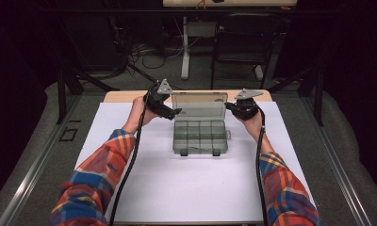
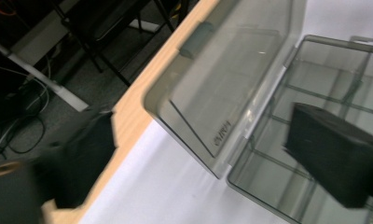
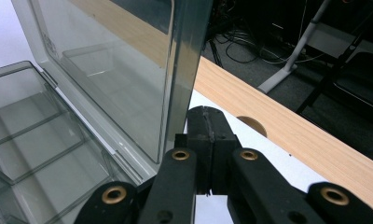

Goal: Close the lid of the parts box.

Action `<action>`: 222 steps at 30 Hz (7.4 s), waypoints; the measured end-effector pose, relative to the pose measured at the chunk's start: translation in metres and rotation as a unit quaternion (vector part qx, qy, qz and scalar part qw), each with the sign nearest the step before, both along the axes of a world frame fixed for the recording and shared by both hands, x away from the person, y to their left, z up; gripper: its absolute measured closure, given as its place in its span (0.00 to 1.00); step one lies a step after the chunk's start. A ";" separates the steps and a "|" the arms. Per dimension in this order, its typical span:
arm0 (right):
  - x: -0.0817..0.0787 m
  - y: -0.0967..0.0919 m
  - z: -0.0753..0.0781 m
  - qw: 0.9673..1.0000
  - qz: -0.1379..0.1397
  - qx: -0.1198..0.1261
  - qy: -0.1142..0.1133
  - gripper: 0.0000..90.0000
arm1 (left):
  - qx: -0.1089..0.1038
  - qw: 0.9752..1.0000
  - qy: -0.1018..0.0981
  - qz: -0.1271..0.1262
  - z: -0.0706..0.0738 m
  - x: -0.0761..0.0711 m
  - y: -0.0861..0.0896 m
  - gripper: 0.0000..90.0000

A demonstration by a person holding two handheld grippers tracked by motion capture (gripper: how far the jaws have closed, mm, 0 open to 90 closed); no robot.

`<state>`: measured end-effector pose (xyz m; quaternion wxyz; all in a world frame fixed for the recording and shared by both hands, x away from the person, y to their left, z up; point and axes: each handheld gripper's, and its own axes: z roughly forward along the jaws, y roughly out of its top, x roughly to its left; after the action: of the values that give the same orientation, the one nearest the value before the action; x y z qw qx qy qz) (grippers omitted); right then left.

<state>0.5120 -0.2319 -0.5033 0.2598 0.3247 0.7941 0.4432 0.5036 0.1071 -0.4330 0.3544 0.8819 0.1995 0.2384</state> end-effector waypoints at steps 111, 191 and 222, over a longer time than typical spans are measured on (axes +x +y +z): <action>-0.059 0.033 0.068 0.993 0.053 -0.106 0.007 0.23 | -0.022 0.999 0.036 -0.013 0.010 -0.022 -0.016 0.99; -0.100 0.030 0.032 0.997 0.033 -0.072 0.017 1.00 | -0.009 0.995 0.063 -0.072 -0.036 -0.066 -0.030 1.00; -0.102 0.035 0.013 0.993 0.046 -0.103 0.044 1.00 | -0.009 0.994 0.080 -0.068 -0.057 -0.072 -0.025 1.00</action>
<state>0.4099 -0.1973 -0.4899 0.2360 0.2789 0.8604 0.3552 0.4320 0.0825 -0.4897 0.3607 0.9063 0.1690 0.1410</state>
